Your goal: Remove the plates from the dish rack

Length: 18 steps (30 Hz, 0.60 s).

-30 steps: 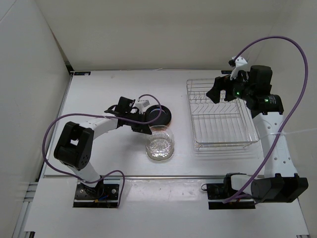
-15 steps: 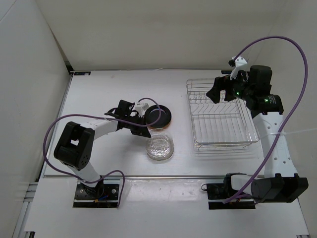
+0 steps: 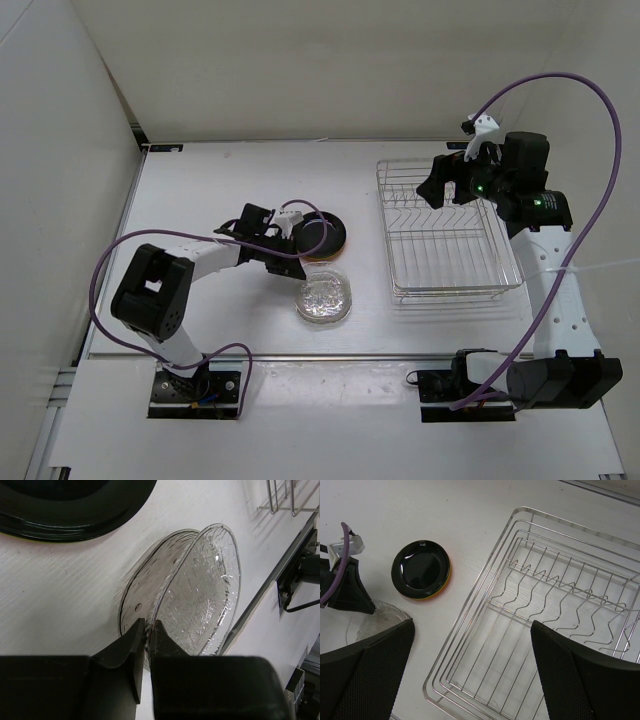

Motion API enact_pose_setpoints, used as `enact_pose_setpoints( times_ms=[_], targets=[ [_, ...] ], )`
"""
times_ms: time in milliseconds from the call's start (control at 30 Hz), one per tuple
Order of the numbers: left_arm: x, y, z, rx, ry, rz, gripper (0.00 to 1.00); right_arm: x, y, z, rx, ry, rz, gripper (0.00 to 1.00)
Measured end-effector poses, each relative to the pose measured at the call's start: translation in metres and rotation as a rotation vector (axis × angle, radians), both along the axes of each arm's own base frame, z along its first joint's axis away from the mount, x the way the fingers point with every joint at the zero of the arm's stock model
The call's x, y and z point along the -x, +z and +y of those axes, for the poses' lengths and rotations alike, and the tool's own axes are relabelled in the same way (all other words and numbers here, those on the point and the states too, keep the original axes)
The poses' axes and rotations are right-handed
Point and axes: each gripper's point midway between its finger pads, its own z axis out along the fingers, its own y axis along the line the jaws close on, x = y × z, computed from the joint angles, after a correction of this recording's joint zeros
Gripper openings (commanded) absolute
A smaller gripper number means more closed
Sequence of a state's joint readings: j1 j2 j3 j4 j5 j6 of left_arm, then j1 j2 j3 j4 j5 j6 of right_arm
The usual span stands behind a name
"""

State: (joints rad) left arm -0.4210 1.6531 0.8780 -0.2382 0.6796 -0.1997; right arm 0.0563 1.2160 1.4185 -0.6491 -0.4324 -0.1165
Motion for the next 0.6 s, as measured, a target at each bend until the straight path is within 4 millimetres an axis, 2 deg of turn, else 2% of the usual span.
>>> enact_pose_setpoints(
  times_ms=[600],
  targets=[
    [-0.0015, -0.0045, -0.0006, -0.002, 0.004, 0.007, 0.3, 0.0042, 0.0034, 0.0006, -0.008, 0.008, -0.01, 1.0]
  ],
)
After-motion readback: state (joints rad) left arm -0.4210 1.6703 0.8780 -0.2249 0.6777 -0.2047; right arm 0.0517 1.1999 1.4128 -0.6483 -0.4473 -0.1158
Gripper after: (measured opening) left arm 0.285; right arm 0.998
